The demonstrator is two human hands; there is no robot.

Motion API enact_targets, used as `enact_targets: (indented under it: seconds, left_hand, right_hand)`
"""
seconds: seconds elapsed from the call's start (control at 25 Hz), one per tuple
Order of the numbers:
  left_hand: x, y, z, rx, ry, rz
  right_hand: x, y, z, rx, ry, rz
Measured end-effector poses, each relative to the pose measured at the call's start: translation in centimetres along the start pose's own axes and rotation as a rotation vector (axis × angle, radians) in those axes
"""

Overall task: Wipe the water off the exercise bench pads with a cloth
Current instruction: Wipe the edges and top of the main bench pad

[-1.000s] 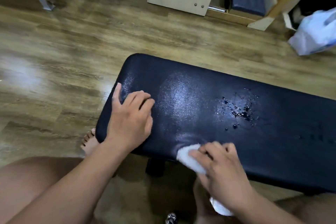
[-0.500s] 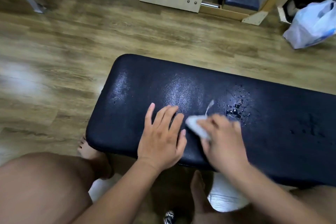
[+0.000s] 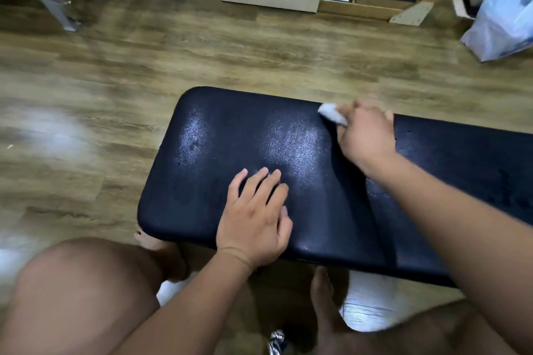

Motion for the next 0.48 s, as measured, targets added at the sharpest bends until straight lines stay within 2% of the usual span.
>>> enact_targets:
  seconds: [0.08, 0.16, 0.24, 0.32, 0.4, 0.48]
  left_hand:
    - [-0.1, 0.1, 0.0, 0.005, 0.012, -0.004]
    - [-0.3, 0.1, -0.1, 0.002, 0.014, -0.014]
    - [-0.3, 0.0, -0.1, -0.003, 0.014, -0.019]
    - [-0.4, 0.0, 0.0, -0.001, 0.028, -0.024]
    - [-0.4, 0.0, 0.0, -0.003, 0.031, -0.017]
    - [-0.4, 0.0, 0.0, 0.0, 0.041, -0.013]
  right_hand:
    - [-0.1, -7.8, -0.1, 0.131, 0.032, -0.006]
    - [-0.2, -16.9, -0.4, 0.318, 0.073, 0.135]
    - [0.2, -20.1, -1.7, 0.433, 0.068, 0.152]
    - [0.3, -16.1, -2.7, 0.434, -0.011, 0.09]
    - [0.4, -8.8, -2.3, 0.293, -0.075, -0.022]
    - [0.2, -1.3, -1.6, 0.126, -0.049, -0.014]
Point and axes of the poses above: each hand's wrist, its own y-axis towards the middle knuckle, its own x-axis out of the back of the hand, z = x × y, the point moved 1 cm from there along y, towards the middle knuckle, and after that the axes turned 5 degrees about z, right-handed, at the moved point
